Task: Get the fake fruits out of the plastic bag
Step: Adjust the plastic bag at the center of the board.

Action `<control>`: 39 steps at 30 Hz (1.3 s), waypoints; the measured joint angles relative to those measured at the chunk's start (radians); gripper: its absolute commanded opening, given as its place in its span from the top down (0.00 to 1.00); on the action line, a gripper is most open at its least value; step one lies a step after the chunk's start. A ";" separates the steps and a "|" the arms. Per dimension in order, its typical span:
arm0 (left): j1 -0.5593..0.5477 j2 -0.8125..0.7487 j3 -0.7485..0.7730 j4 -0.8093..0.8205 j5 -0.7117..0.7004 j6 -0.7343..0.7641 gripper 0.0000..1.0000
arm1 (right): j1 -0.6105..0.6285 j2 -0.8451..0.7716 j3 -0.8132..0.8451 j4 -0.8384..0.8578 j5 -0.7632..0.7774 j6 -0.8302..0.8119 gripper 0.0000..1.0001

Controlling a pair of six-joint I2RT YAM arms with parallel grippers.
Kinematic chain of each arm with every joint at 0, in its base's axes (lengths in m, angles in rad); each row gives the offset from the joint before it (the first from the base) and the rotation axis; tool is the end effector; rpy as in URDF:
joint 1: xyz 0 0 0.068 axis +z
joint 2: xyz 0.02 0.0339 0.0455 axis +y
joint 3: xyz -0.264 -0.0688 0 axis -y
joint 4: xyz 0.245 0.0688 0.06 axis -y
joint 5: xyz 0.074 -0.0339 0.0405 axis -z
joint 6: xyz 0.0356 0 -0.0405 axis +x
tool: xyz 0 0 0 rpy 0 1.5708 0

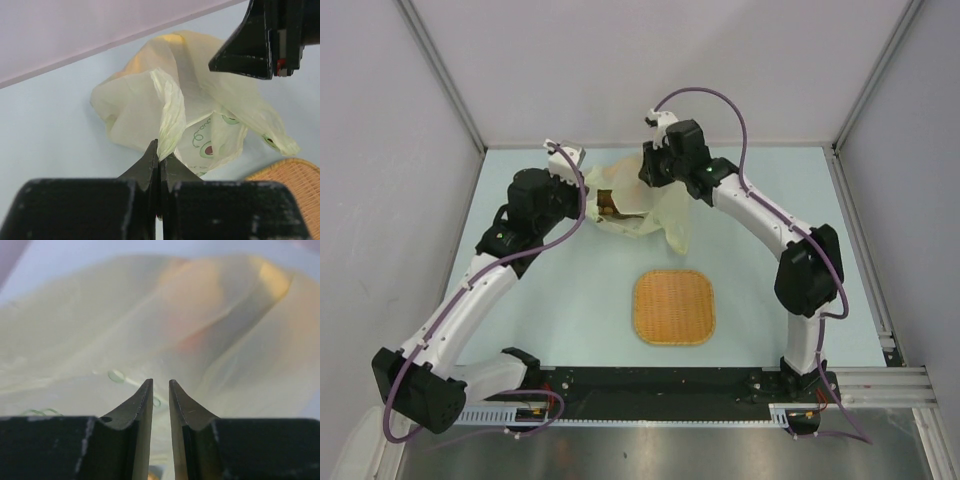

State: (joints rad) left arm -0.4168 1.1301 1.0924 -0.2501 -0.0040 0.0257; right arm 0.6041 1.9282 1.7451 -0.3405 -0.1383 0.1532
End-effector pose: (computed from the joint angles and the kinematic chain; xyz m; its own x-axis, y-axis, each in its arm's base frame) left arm 0.2374 -0.1050 0.3719 -0.2491 0.1384 -0.9585 0.4079 0.9127 0.0258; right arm 0.3748 0.2647 0.3206 -0.5075 -0.1666 -0.8454 -0.5903 0.7819 0.2003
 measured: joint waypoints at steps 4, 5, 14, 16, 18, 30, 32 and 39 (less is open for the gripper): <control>0.000 -0.020 -0.001 0.000 -0.021 0.007 1.00 | 0.027 0.000 0.051 0.037 -0.035 -0.004 0.78; 0.000 -0.023 -0.001 0.000 -0.026 0.009 1.00 | 0.041 0.001 0.048 0.034 -0.053 -0.004 0.79; 0.001 -0.024 0.001 -0.005 -0.038 0.018 1.00 | 0.141 0.107 0.027 0.016 -0.130 0.018 0.82; 0.001 -0.027 0.002 -0.013 -0.038 0.032 1.00 | 0.134 0.173 0.070 0.006 -0.079 0.026 0.83; 0.002 -0.038 0.001 -0.027 -0.038 0.054 1.00 | 0.119 0.251 0.145 0.002 0.005 0.014 0.84; 0.003 -0.203 -0.158 -0.025 -0.003 0.158 1.00 | -0.095 0.270 0.264 0.041 0.335 -0.172 0.69; 0.003 -0.203 -0.166 -0.026 0.014 0.155 1.00 | -0.075 0.206 0.182 0.045 0.332 -0.200 0.68; 0.004 -0.192 -0.182 0.001 0.026 0.111 1.00 | 0.177 0.032 -0.071 0.068 0.272 -0.251 0.67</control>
State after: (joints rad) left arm -0.4129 0.9386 0.9108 -0.2493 0.0216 0.1368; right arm 0.7807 1.9598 1.6737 -0.2726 0.1341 -0.0982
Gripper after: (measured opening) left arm 0.012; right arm 0.327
